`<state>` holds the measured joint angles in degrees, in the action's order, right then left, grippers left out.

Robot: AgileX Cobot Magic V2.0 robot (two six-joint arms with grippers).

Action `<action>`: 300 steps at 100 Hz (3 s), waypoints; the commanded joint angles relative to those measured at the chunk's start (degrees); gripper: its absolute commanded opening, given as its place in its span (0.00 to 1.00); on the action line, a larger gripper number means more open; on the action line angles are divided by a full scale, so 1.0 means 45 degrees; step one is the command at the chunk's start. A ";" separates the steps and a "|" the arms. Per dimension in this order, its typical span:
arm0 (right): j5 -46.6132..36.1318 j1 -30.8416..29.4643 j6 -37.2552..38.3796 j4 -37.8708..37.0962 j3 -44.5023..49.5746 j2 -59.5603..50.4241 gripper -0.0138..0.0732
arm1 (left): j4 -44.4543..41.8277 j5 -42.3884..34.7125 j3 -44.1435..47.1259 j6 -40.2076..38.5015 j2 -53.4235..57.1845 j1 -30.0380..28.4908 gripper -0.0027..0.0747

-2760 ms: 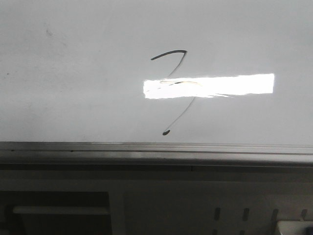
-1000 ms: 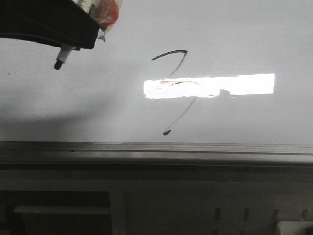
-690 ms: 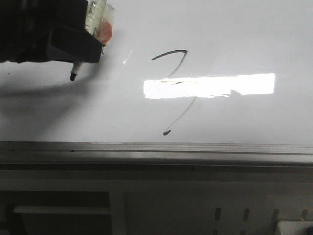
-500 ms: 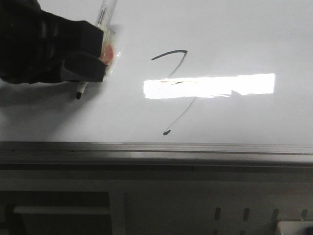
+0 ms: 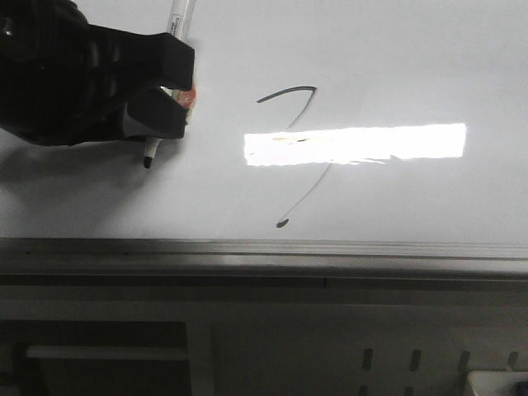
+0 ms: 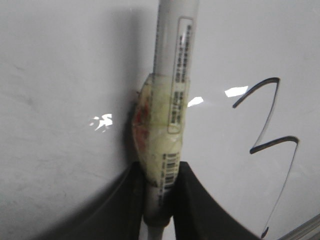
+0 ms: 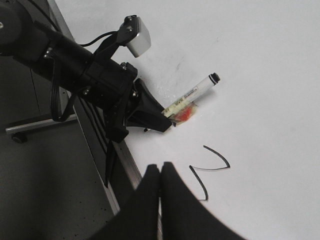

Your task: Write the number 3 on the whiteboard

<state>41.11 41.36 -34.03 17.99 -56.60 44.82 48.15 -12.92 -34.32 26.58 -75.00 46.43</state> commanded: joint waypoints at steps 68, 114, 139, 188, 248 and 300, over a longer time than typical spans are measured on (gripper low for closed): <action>-0.0937 -0.0067 0.0007 0.0294 -0.0290 -0.0044 0.10 | 0.0654 -0.1226 -0.0430 -0.0104 0.0549 -0.0141 0.78; -0.3391 -0.0307 0.0112 0.0049 0.2988 -0.3144 0.10 | 0.0654 0.0642 0.0663 0.1897 0.7911 -0.0170 0.52; -0.5505 -0.0924 0.0112 -0.0040 0.7287 -0.6767 0.10 | 0.0654 0.1062 0.3173 0.2678 1.2698 -0.0170 0.06; -0.5622 -0.0924 0.0112 0.0014 0.8908 -0.8241 0.10 | 0.0654 0.1062 0.5360 0.2690 1.5231 -0.0170 0.01; -0.5622 -0.0924 0.0112 0.0014 0.8908 -0.8241 0.10 | -0.1037 0.1103 0.5839 0.2690 1.5284 -0.0434 0.01; -0.5622 -0.0924 0.0112 0.0014 0.8919 -0.8241 0.10 | -0.8511 0.2871 0.8101 -0.3460 1.5530 -0.6624 0.01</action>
<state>20.31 37.46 -33.58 17.84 -15.02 7.20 10.86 -0.82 0.27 12.43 -4.85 19.42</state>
